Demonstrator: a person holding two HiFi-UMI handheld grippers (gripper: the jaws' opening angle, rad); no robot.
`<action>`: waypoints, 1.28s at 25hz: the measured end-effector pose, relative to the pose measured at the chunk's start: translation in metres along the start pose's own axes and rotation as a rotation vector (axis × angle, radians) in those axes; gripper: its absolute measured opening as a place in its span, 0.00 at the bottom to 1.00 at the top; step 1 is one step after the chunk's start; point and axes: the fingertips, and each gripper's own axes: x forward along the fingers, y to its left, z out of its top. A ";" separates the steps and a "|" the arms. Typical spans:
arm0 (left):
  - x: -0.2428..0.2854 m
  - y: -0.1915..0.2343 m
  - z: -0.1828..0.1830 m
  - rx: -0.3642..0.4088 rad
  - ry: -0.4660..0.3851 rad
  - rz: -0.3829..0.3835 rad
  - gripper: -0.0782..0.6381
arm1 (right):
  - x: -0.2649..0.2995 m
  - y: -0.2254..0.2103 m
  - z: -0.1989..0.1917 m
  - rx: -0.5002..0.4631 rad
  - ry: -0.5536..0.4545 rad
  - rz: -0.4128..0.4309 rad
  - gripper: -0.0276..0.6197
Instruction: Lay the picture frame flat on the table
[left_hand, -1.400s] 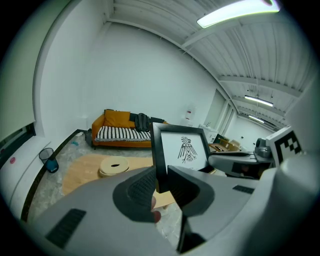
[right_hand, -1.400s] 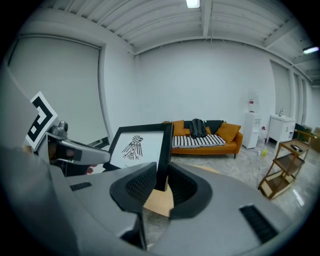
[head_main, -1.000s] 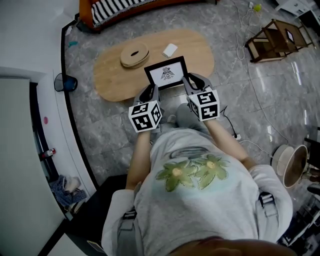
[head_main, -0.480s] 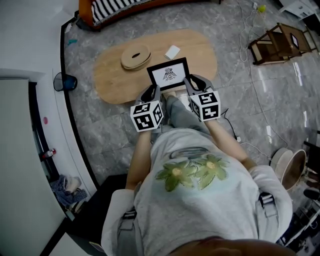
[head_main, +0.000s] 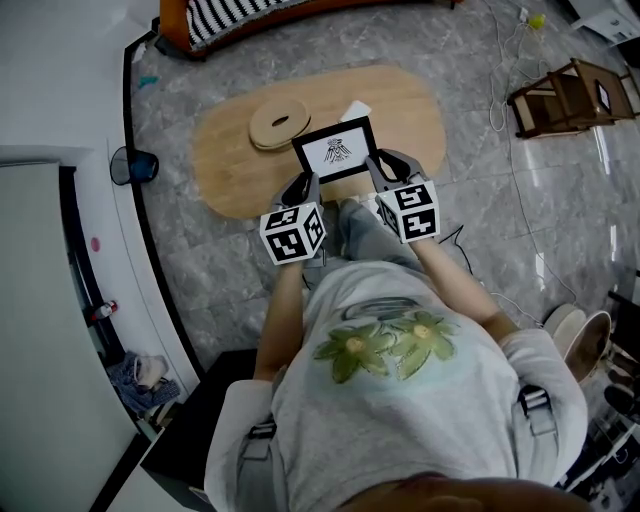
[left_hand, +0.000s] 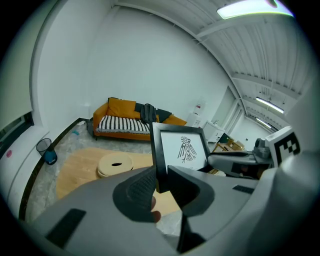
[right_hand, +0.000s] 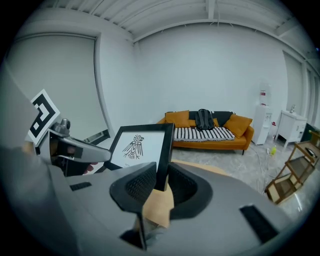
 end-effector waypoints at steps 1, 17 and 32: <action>0.003 0.002 0.001 -0.003 0.005 0.001 0.22 | 0.004 -0.001 0.001 0.000 0.005 0.001 0.16; 0.040 0.016 -0.018 -0.058 0.097 0.003 0.23 | 0.041 -0.016 -0.023 0.015 0.091 0.028 0.16; 0.065 0.037 -0.054 -0.090 0.190 0.028 0.23 | 0.070 -0.016 -0.064 0.039 0.183 0.030 0.16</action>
